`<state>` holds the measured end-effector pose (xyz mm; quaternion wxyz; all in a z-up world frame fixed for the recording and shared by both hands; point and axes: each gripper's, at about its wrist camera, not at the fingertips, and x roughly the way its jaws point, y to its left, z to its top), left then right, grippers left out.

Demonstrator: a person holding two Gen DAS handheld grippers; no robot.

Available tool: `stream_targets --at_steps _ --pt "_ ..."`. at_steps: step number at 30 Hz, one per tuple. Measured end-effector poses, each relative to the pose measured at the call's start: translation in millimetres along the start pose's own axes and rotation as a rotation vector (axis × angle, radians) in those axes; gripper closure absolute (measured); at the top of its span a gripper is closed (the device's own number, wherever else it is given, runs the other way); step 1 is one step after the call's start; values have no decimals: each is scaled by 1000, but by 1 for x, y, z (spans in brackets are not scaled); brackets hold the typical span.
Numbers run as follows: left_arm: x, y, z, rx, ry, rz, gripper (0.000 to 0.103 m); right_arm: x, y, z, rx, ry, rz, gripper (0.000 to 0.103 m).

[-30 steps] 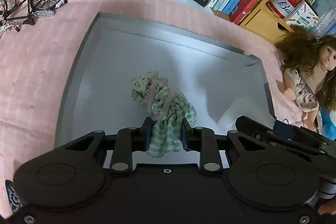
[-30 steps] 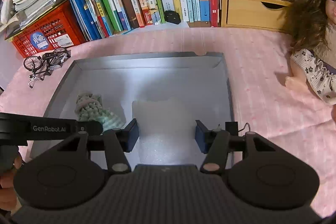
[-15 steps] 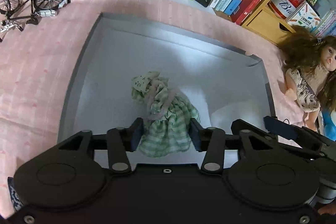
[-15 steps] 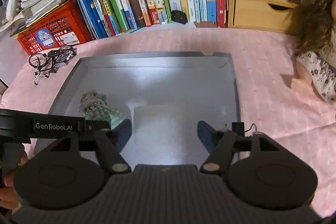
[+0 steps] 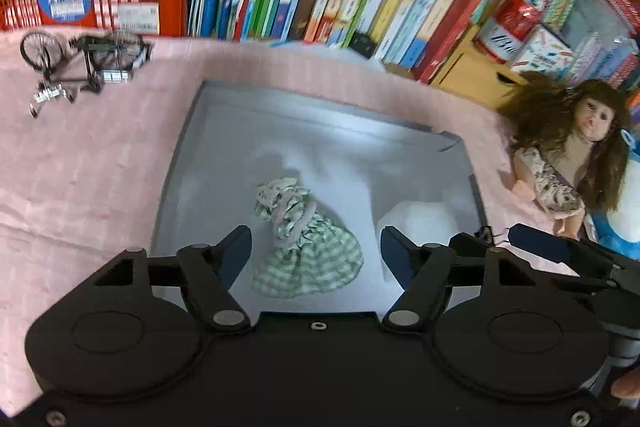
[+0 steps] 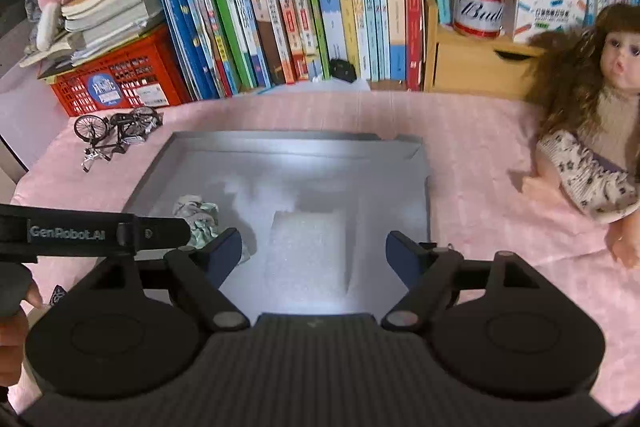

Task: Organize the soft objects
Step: 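Open the left gripper to drop the pouch while the right gripper releases the foam block into the tray, then move both grippers back toward the remaining soft items on the table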

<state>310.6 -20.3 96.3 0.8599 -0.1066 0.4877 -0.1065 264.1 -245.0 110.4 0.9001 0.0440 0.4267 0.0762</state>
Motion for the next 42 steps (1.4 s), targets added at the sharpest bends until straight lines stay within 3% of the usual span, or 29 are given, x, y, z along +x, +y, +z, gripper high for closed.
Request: stream_targets --at_steps 14,18,30,42 --pt "-74 -15 -68 127 -229 -43 26 -73 2 -35 -83 -178 34 14" --pt "-90 -24 -92 174 -295 -41 22 -95 3 -53 -124 -239 46 8" --pt "-128 -37 -160 254 -384 -75 19 -140 4 -102 -178 -355 65 0" --pt "-145 -31 -221 276 -444 -70 13 -159 -2 -166 -156 -449 30 0"
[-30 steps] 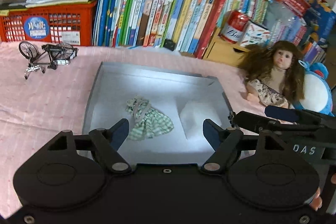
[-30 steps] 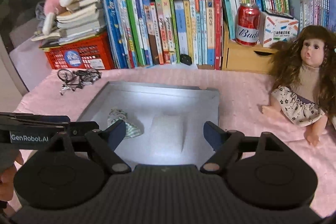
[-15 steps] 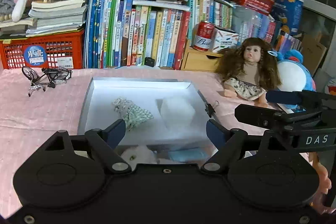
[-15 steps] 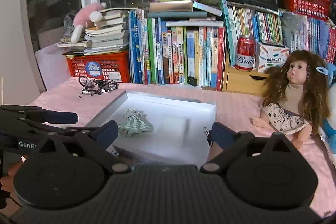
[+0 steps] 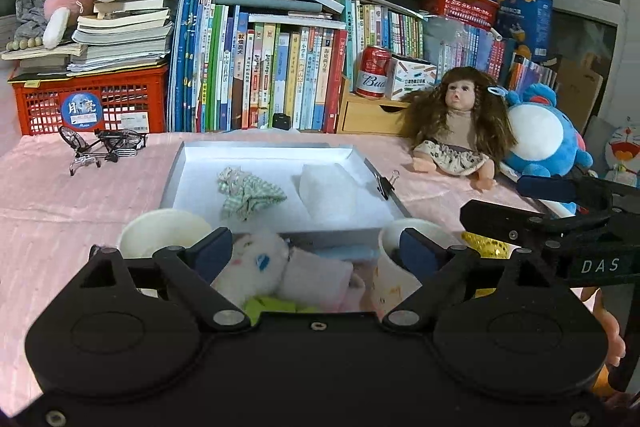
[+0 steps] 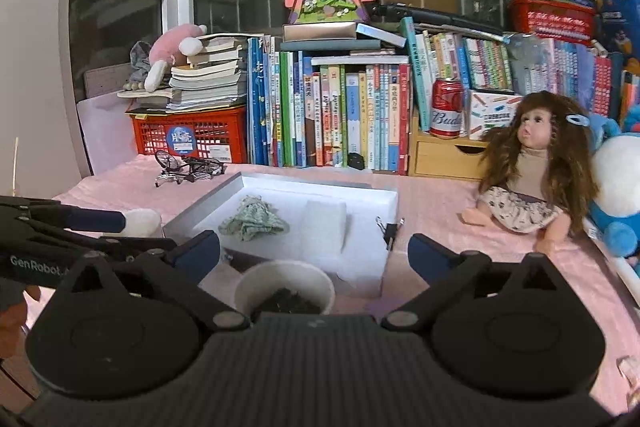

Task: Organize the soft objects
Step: 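Move both grippers back toward the remaining soft items on the table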

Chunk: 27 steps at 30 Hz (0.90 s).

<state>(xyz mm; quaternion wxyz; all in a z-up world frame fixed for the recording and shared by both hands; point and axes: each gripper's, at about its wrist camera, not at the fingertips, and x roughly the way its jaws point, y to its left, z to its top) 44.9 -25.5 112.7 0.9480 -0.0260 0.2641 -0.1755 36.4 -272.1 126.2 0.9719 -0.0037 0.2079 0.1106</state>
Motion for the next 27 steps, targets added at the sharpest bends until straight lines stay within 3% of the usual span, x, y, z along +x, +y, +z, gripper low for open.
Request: stream_targets --at_steps 9,20,27 --pt "-25 -10 -38 53 -113 90 3 -28 3 -38 -12 -72 -67 0" --pt "-20 -12 -81 77 -85 131 0 -30 1 -78 6 -59 -132 0" --pt "-4 -7 -99 33 -56 147 0 -23 -6 -95 26 -48 -214 0"
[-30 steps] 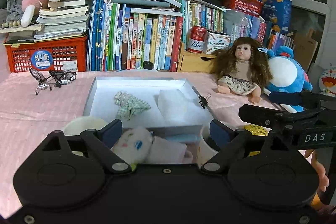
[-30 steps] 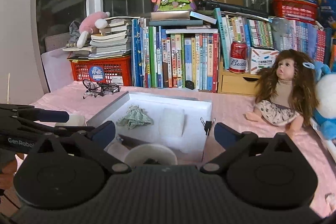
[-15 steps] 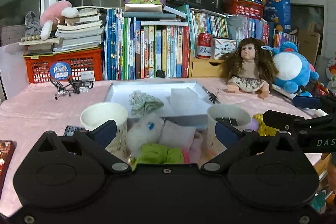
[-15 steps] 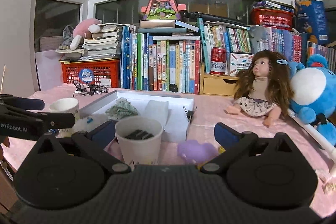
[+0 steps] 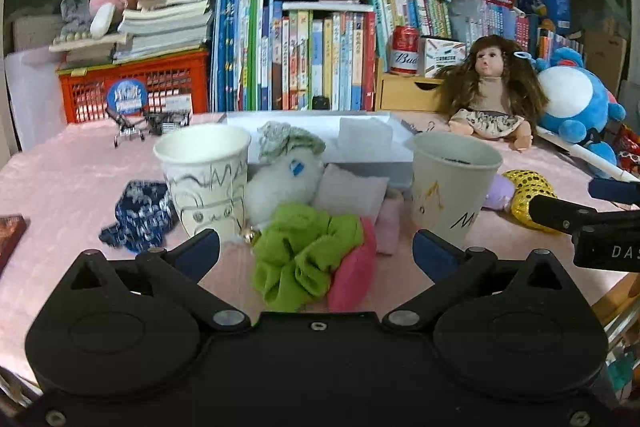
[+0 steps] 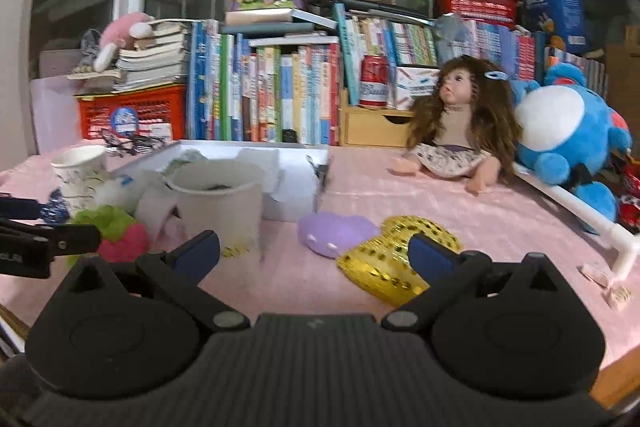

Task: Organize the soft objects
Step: 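Move both grippers back toward the remaining soft items on the table, then grasp the green-and-pink scrunchie with the left gripper while the right gripper grasps the gold sequin bow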

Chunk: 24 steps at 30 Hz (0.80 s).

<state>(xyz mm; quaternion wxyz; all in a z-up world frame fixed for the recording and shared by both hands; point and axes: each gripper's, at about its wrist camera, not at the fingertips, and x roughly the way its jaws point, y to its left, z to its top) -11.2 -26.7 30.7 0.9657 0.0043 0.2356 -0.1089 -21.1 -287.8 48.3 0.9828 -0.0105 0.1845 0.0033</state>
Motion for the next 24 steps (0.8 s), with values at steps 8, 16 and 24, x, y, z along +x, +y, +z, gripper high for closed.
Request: stream_targets --at_steps 8,16,24 --pt "21 -1 -9 -22 2 36 0 25 -13 -15 -3 29 -124 0" --pt "40 -2 -14 -49 32 55 0 46 -33 -16 85 87 -156 0" --pt "47 -4 -17 -46 49 58 3 58 -40 -11 125 113 -151 0"
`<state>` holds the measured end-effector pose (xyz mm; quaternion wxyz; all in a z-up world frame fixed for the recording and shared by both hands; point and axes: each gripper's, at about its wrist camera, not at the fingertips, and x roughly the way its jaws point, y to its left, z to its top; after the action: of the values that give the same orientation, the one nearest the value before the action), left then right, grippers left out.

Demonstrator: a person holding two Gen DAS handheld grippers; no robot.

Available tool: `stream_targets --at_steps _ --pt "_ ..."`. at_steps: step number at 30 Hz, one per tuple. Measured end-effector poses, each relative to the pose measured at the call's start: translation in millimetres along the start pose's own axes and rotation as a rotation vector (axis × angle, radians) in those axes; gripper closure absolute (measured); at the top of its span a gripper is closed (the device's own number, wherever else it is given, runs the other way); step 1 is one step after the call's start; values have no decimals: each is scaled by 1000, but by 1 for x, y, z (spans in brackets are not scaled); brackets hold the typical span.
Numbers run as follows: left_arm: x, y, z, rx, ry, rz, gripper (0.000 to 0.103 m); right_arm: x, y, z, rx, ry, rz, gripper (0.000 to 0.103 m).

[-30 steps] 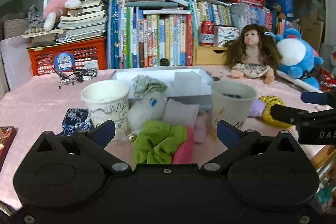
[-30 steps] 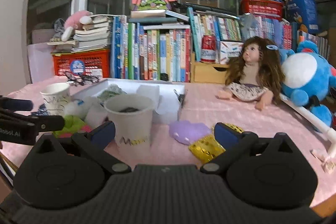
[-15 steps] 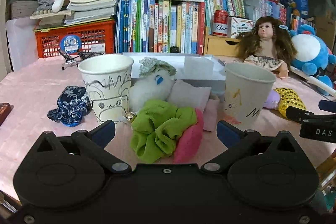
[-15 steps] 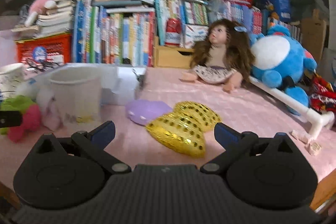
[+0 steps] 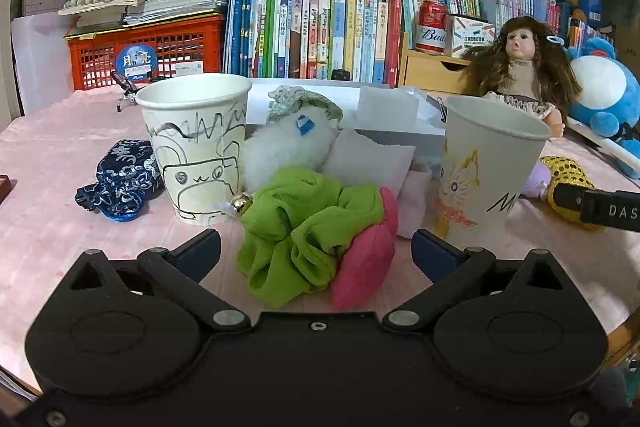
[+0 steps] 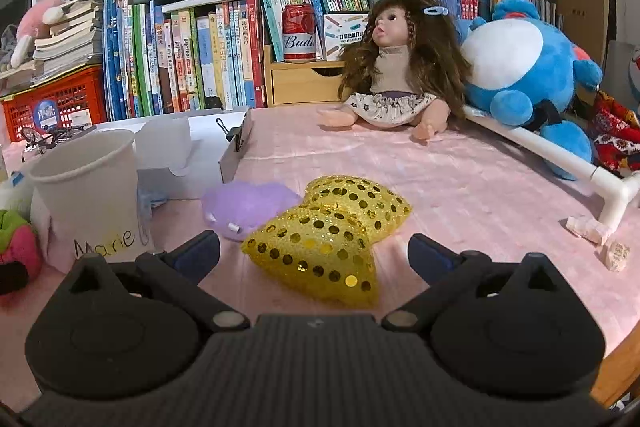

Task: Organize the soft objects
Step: 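Grasp the green-and-pink scrunchie with the left gripper while the right gripper grasps the gold sequin bow, then carry the scrunchie and gold bow to the tray and open the left gripper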

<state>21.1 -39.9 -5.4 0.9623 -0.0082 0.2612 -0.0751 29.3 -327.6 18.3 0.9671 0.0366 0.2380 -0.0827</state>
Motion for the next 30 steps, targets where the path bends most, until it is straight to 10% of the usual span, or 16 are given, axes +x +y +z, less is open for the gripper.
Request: stream_targets --at_steps 23,30 --pt "5 -7 -2 48 19 -27 35 8 6 -4 -28 20 -17 15" --pt "-5 -6 -4 24 27 -44 48 2 12 -8 -44 8 -26 35"
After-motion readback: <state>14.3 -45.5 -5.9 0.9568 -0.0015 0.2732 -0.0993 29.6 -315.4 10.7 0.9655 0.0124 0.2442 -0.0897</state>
